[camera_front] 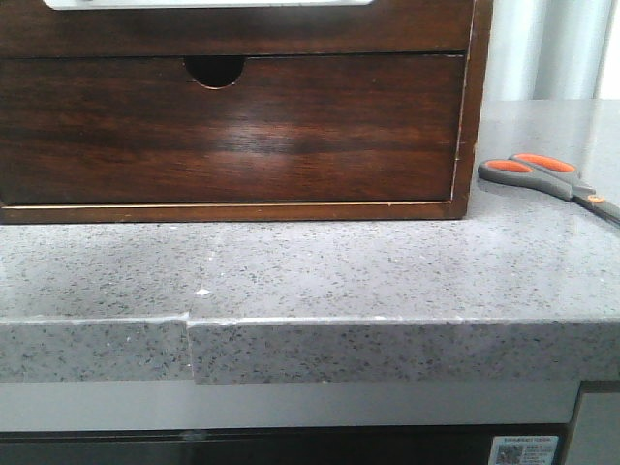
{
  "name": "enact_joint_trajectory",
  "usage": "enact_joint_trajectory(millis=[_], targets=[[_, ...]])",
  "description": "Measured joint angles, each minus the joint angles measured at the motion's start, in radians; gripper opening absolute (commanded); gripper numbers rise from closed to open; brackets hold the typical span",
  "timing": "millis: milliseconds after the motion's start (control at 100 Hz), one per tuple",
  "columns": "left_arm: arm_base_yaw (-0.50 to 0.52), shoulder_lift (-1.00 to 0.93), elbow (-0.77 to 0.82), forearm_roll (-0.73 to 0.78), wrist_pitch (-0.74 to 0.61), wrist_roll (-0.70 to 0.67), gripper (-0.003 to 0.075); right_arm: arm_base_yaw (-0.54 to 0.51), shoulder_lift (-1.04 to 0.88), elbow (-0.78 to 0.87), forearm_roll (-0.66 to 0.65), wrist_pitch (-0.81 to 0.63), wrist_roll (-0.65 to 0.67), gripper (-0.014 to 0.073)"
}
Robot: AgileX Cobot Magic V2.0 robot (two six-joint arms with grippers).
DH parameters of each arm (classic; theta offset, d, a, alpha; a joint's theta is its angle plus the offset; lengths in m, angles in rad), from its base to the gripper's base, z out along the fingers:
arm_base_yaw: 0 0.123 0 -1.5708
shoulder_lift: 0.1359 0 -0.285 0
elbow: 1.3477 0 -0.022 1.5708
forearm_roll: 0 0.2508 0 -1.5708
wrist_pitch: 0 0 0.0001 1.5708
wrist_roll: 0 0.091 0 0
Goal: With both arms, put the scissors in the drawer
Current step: 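Open the left gripper and close it around the white handle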
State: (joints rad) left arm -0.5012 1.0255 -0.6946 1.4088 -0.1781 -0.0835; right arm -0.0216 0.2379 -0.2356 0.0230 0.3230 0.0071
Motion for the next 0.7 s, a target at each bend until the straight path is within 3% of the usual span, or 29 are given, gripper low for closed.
enact_joint_trajectory(millis=[240, 700], targets=[[0.0, 0.008, 0.0, 0.061, 0.012, 0.002, 0.018, 0.0, 0.0, 0.0, 0.0, -0.002, 0.0, -0.0041], [-0.002, 0.066, -0.006, 0.067, 0.047, 0.002, 0.0173, 0.0, 0.0, 0.0, 0.0, -0.007, 0.0, -0.0041]])
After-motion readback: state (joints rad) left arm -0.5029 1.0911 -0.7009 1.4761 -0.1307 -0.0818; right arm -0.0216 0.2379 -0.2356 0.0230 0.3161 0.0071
